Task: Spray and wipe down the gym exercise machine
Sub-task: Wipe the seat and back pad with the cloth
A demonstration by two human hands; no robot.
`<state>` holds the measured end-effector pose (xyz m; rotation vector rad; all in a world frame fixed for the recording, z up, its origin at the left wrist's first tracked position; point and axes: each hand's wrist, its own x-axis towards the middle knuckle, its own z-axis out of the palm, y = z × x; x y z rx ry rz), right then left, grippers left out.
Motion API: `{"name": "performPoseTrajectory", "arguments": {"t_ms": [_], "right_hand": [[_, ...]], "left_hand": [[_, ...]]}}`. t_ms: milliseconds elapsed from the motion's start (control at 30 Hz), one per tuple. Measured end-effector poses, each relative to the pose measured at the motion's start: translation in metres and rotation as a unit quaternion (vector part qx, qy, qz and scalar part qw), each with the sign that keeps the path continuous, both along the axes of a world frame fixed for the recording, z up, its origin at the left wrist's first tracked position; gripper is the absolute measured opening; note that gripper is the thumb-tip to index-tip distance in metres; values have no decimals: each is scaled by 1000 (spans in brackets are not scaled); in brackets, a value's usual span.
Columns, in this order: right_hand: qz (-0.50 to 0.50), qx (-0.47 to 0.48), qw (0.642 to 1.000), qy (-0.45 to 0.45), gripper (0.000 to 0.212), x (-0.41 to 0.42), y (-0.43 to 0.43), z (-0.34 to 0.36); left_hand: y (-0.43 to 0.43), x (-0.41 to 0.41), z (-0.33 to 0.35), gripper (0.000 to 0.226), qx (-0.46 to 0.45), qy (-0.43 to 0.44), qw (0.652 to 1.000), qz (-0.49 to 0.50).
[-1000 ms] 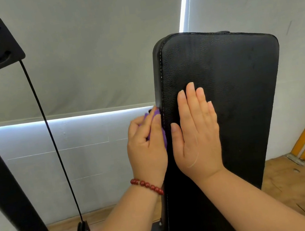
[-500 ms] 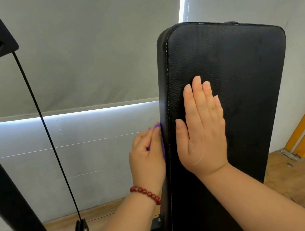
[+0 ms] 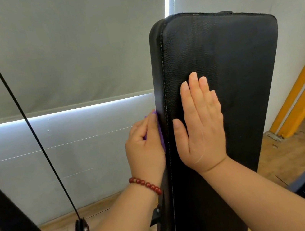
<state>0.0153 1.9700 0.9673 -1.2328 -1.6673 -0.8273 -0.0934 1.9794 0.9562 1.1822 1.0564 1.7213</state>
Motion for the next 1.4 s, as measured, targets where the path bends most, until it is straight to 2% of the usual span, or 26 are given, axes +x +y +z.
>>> {"name": "performPoseTrajectory", "arguments": {"t_ms": [133, 267, 367, 467, 567, 667, 800, 1000, 1133, 1233, 1400], "right_hand": [[11, 1, 1000, 5, 58, 0, 1, 0], [9, 3, 1000, 8, 57, 0, 1, 0], [15, -4, 1000, 6, 57, 1, 0, 0], [16, -7, 1000, 7, 58, 2, 0, 0], [22, -3, 1000, 8, 58, 3, 0, 0], [25, 3, 1000, 7, 57, 3, 1, -1], [22, 5, 1000, 5, 56, 3, 1, -1], [24, 7, 1000, 7, 56, 2, 1, 0], [23, 9, 1000, 6, 56, 2, 0, 0], [22, 8, 1000, 4, 56, 2, 0, 0], [16, 10, 1000, 3, 57, 2, 0, 0]], "left_hand": [[14, 1, 25, 37, 34, -10, 999, 13], [-2, 4, 12, 17, 27, 2, 1000, 15], [-13, 0, -4, 36, -9, 19, 1000, -8], [-6, 0, 10, 18, 10, 1, 1000, 15], [0, 7, 27, 20, 82, 20, 994, 65], [-10, 9, 7, 23, 124, 62, 988, 75], [-25, 3, -28, 28, 103, 80, 991, 35], [-7, 12, 20, 28, 135, 49, 984, 106], [-14, 10, -3, 34, 182, 101, 973, 101], [-23, 1, -28, 37, 178, 122, 975, 62], [-13, 1, 10, 33, 179, 78, 978, 78]]}}
